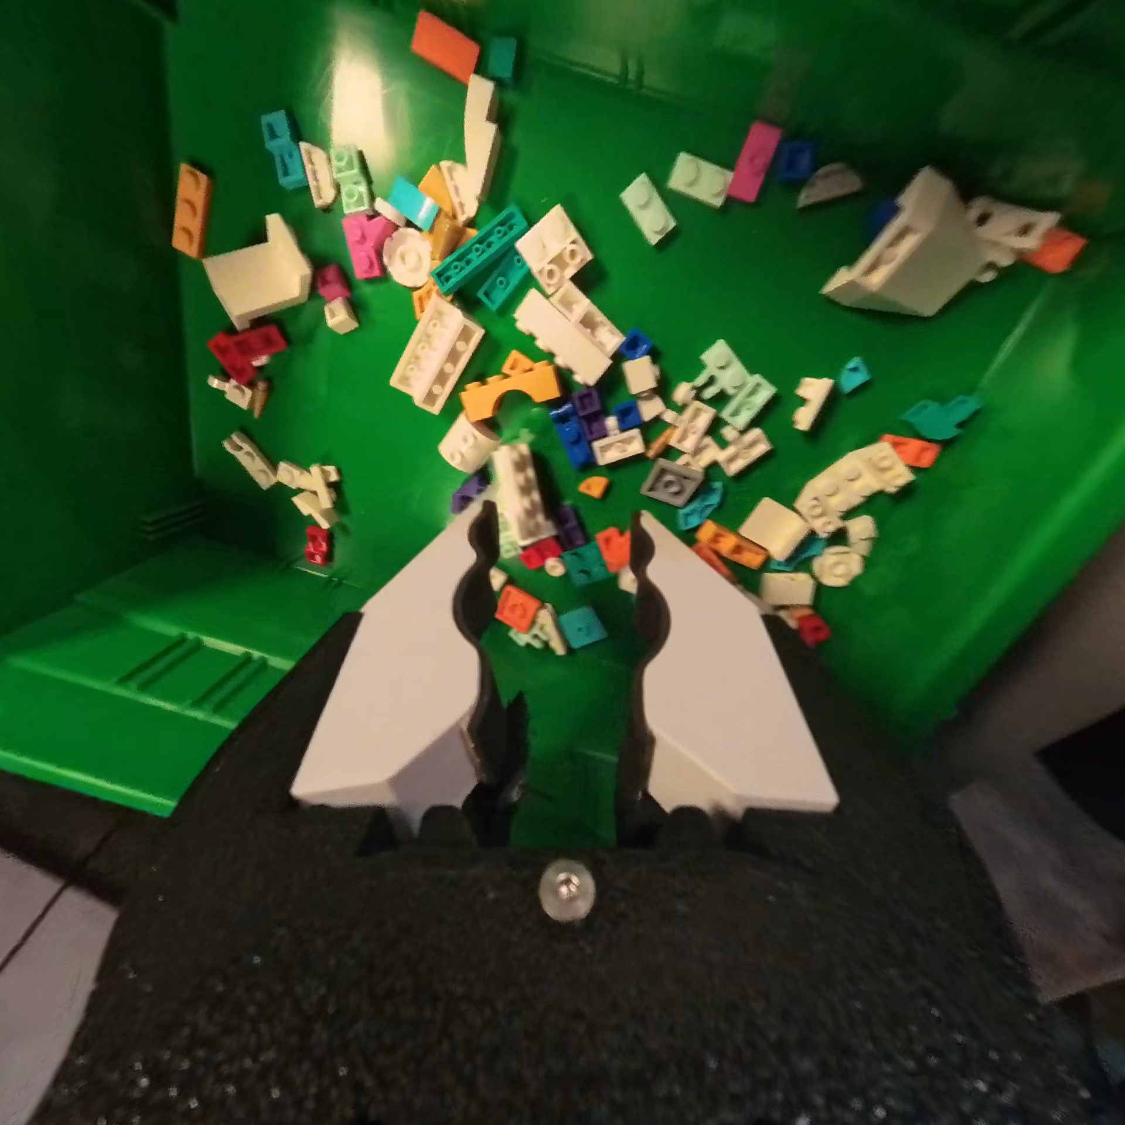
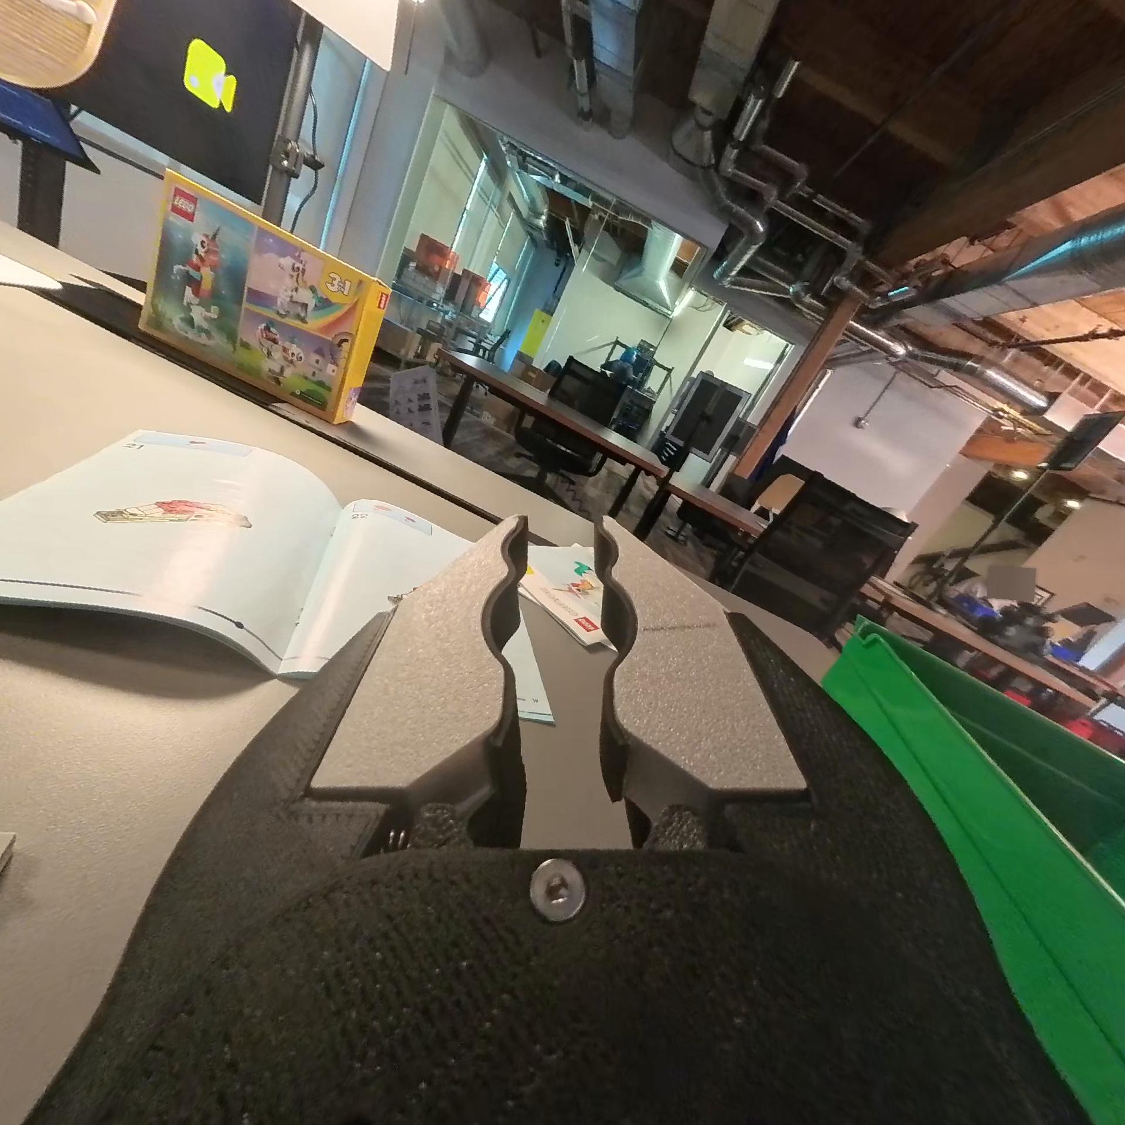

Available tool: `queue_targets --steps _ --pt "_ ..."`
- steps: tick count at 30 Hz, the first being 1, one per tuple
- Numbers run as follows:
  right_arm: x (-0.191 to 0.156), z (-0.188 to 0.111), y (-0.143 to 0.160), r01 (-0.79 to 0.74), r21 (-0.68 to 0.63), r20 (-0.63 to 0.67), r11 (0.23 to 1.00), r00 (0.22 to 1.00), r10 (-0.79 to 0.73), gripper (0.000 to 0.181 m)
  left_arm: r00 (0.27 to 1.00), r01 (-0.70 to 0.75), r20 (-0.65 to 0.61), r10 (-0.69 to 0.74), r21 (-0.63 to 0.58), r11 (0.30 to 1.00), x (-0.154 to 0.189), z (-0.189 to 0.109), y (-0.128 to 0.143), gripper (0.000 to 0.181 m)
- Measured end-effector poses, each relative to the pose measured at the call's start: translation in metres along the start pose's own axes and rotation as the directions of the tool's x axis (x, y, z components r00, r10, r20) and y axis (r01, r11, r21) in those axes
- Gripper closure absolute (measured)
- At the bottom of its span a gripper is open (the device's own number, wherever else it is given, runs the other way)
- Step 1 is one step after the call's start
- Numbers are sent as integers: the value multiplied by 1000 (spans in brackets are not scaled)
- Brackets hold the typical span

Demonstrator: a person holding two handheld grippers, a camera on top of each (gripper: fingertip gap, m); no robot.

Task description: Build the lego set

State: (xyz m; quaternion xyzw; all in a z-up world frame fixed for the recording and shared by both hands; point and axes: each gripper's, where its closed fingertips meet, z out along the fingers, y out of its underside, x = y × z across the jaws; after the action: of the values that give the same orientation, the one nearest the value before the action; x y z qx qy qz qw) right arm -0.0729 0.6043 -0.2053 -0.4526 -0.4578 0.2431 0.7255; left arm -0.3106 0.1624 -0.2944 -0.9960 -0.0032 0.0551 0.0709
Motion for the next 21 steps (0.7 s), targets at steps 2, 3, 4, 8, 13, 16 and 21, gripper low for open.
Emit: queue_targets --steps 2,3,4,8,13,16,21 --pt "1 0 0 -9 4 -1 1000 1000 9 162 998 1 -66 0 18 1000 17 -8 2 143" --pt "2 0 -1 -13 5 -2 1000 1000 13 162 994 -24 -103 26 13 1000 28 -9 5 147" --pt "2 0 -1 -17 6 -3 1000 1000 17 162 989 -64 -132 64 -2 998 38 -8 9 151" --pt "2 -1 -2 -28 14 2 1000 1000 28 163 976 -196 -122 180 -132 972 52 6 32 159" --pt "3 -1 -3 -42 20 0 999 999 42 163 975 -177 -152 163 -79 981 59 9 24 155" --pt "3 -1 -3 -46 22 0 999 999 46 163 975 -141 -180 129 -54 989 64 9 17 152" --pt "3 -1 -4 -50 25 2 998 999 50 163 976 -170 -149 156 -86 982 60 13 19 157"
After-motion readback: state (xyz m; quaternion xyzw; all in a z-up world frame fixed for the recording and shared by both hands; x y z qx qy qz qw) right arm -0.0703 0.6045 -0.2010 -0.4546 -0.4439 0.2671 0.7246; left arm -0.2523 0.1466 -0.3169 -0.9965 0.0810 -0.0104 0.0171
